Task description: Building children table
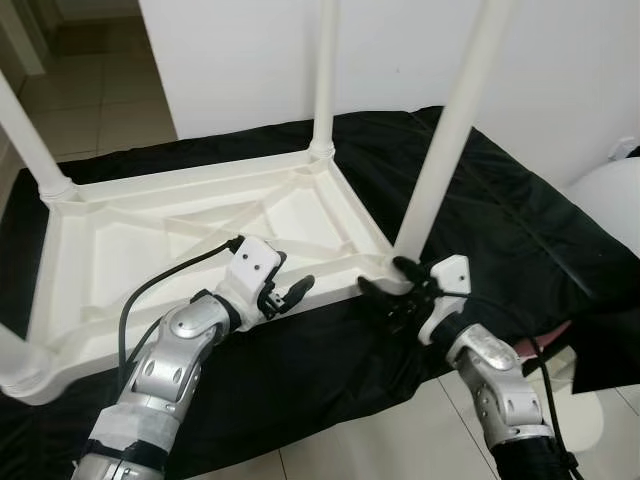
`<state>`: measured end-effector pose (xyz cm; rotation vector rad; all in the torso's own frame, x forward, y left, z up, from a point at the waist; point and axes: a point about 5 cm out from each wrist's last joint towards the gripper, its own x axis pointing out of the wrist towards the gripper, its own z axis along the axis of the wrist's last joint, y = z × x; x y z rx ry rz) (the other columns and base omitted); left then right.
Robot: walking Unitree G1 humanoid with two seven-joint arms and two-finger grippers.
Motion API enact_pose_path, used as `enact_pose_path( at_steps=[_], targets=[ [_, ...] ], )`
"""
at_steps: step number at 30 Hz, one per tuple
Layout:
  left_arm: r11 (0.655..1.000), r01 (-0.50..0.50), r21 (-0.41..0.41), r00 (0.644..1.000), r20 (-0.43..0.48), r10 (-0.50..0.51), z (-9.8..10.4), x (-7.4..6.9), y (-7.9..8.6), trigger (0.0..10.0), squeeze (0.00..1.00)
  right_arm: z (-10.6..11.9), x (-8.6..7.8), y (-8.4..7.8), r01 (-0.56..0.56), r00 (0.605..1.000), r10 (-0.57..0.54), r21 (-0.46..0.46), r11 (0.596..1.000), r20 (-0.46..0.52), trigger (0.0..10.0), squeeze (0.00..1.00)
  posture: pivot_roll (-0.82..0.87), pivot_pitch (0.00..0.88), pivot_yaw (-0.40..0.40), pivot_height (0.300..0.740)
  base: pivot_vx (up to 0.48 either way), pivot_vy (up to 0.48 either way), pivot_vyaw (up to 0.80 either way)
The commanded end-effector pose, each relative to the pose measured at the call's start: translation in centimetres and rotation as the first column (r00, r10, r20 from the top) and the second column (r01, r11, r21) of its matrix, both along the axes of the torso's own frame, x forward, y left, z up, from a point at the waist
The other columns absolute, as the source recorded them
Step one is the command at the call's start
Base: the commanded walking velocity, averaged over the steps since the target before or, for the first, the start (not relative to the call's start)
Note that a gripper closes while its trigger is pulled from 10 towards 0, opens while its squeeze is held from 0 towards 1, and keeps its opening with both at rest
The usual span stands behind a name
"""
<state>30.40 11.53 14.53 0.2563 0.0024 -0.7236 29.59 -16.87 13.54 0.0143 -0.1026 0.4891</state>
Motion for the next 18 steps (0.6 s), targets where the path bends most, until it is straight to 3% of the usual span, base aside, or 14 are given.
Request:
enact_pose_path(
  at_steps=[1, 3, 6, 12, 15, 18],
  targets=[
    [0.997, -0.083, 0.011, 0.996, 0.032, 0.082, 0.1, 0.1, 0.5, 10.0, 0.00, 0.1, 0.2, -1.4, 0.068, 0.998, -0.068, 0.009, 0.998, 0.006, 10.0, 0.00, -0.04, 0.029, 0.027, 0.740, 0.000, 0.000, 0.00],
    [0.997, -0.079, 0.024, 0.996, 0.033, 0.078, 0.0, 0.0, 0.5, 10.0, 0.00, 0.1, 0.4, -2.0, 0.099, 0.995, -0.099, 0.007, 0.995, 0.009, 10.0, 0.00, -0.03, 0.029, 0.026, 0.740, 0.000, 0.000, 0.00],
    [0.998, -0.054, 0.023, 0.998, 0.016, 0.053, -0.4, -0.6, 0.1, 10.0, 0.00, 0.1, 0.9, -4.3, 0.217, 0.976, -0.217, -0.011, 0.976, 0.019, 10.0, 0.00, -0.04, 0.030, 0.031, 0.740, 0.000, 0.000, 0.00],
    [0.999, -0.035, 0.019, 0.998, 0.044, 0.034, -0.2, -0.9, -0.3, 10.0, 0.00, 0.5, 1.3, -6.4, 0.347, 0.937, -0.347, 0.007, 0.938, 0.044, 10.0, 0.00, -0.03, 0.034, 0.032, 0.740, 0.000, 0.000, 0.00],
    [0.999, -0.031, 0.013, 0.998, 0.054, 0.030, 0.0, -1.1, -0.4, 10.0, 0.00, 0.7, 1.3, -6.6, 0.357, 0.932, -0.358, 0.029, 0.934, 0.050, 10.0, 0.00, -0.03, 0.039, 0.036, 0.740, 0.000, 0.000, 0.00],
    [0.998, -0.029, 0.051, 0.999, 0.047, 0.027, -0.6, -1.7, -0.4, 10.0, 0.00, 0.7, 1.0, -5.0, 0.302, 0.950, -0.306, 0.069, 0.951, 0.063, 10.0, 0.00, -0.02, 0.044, 0.037, 0.740, 0.000, 0.000, 0.00]
  ],
)
